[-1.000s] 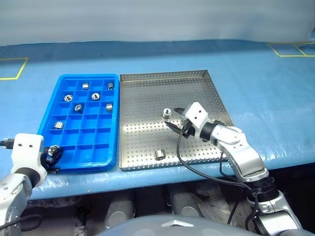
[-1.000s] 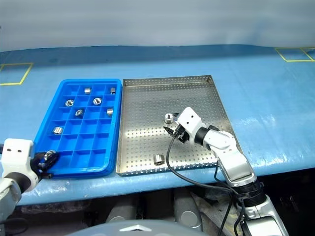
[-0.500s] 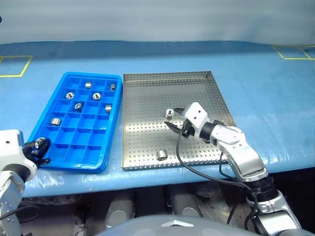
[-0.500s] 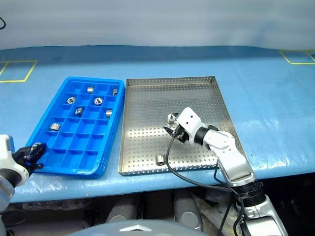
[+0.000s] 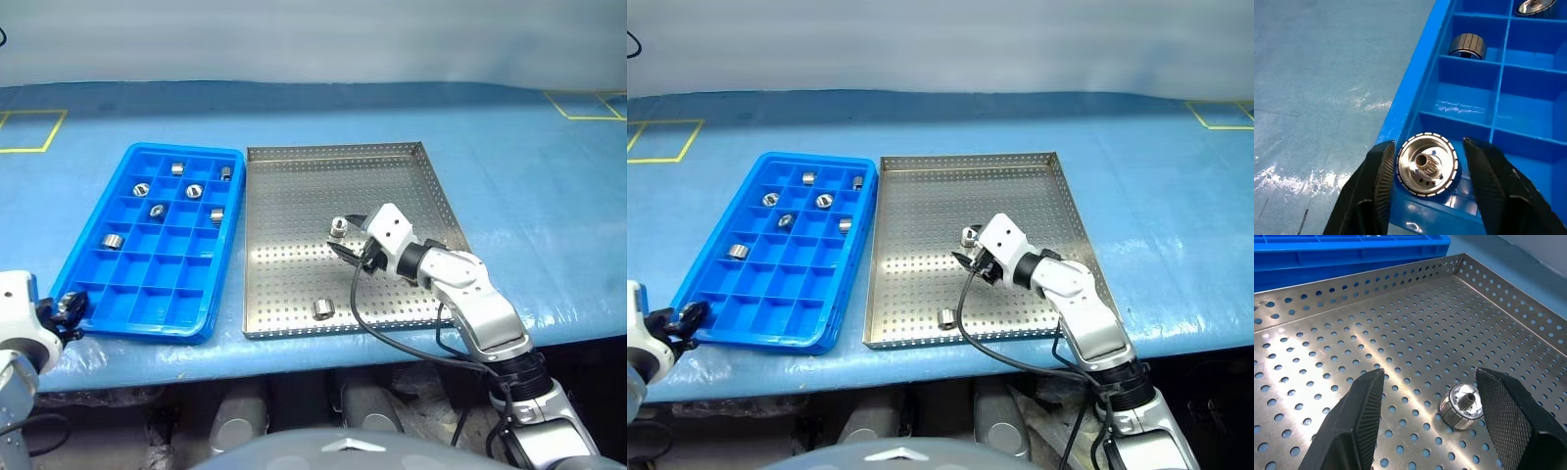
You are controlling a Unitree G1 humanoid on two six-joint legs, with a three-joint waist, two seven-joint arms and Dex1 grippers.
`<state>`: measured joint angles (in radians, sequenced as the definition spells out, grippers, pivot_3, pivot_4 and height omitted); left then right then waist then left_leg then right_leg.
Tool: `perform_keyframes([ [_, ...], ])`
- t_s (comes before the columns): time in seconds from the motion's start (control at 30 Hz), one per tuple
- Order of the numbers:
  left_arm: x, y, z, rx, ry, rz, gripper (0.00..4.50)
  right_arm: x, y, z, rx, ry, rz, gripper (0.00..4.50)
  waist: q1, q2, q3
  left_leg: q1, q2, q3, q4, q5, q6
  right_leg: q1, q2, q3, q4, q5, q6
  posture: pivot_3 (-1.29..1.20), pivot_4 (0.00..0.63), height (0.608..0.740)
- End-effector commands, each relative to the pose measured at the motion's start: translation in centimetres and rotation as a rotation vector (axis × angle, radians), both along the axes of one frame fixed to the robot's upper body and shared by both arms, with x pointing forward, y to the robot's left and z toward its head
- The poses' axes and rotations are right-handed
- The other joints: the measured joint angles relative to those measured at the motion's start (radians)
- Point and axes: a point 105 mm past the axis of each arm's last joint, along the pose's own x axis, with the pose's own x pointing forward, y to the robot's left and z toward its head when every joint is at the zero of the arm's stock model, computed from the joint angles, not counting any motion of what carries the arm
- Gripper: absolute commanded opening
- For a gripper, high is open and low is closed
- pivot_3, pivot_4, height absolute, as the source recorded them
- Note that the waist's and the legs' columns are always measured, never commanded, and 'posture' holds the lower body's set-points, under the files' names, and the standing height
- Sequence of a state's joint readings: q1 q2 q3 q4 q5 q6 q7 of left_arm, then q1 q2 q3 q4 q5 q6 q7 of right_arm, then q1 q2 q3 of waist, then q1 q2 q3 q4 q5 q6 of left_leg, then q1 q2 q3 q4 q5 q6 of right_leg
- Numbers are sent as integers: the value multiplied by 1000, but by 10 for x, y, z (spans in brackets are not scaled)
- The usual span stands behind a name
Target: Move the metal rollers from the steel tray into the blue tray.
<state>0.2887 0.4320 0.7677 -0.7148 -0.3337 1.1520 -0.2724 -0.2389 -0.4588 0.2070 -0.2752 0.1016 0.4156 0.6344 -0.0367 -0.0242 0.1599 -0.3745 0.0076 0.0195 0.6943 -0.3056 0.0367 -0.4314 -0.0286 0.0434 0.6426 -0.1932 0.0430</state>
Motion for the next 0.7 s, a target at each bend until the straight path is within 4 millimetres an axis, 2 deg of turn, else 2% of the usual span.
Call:
perform_keyframes([
  [0.03,3,2,9,38,-33,6,3879,1,2,12,16,-53,12,3136,0,0,0,0,0,0,0,0,0,0,0,0,0,0,0,-28,150,740],
  [0.13,13,-7,19,10,-112,-52,3879,1,1,12,16,-52,9,3136,0,0,0,0,0,0,0,0,0,0,0,0,0,0,0,-35,150,740],
  [0.27,31,-39,38,-38,-230,-228,3879,0,0,12,17,-52,4,3136,1,-1,0,0,0,0,0,0,0,0,-1,0,0,0,0,-43,150,740],
  [0.37,34,-41,44,-20,-254,-244,3879,0,0,12,18,-53,1,3136,-2,0,0,0,0,0,0,0,0,0,-1,0,0,0,0,-56,150,740],
  [0.4,35,-36,47,-13,-270,-215,3879,-1,0,12,18,-53,0,3136,-5,0,0,0,0,0,0,0,0,0,-1,0,0,0,0,-58,150,740],
  [0.53,27,18,58,68,-346,97,3879,-2,-3,11,17,-52,-11,3136,-4,0,0,0,1,-1,-1,0,-1,0,1,-1,0,0,-1,-62,150,740],
  [0.6,19,34,58,96,-338,188,3879,-2,-4,11,17,-52,-12,3136,-9,0,0,0,1,0,-1,0,-1,0,1,0,0,0,-1,-62,150,740],
  [0.7,9,48,55,142,-320,260,3879,-1,-3,11,16,-50,-11,3136,-10,-1,-1,0,0,0,-1,0,0,0,1,0,-1,0,-1,-62,150,740],
])
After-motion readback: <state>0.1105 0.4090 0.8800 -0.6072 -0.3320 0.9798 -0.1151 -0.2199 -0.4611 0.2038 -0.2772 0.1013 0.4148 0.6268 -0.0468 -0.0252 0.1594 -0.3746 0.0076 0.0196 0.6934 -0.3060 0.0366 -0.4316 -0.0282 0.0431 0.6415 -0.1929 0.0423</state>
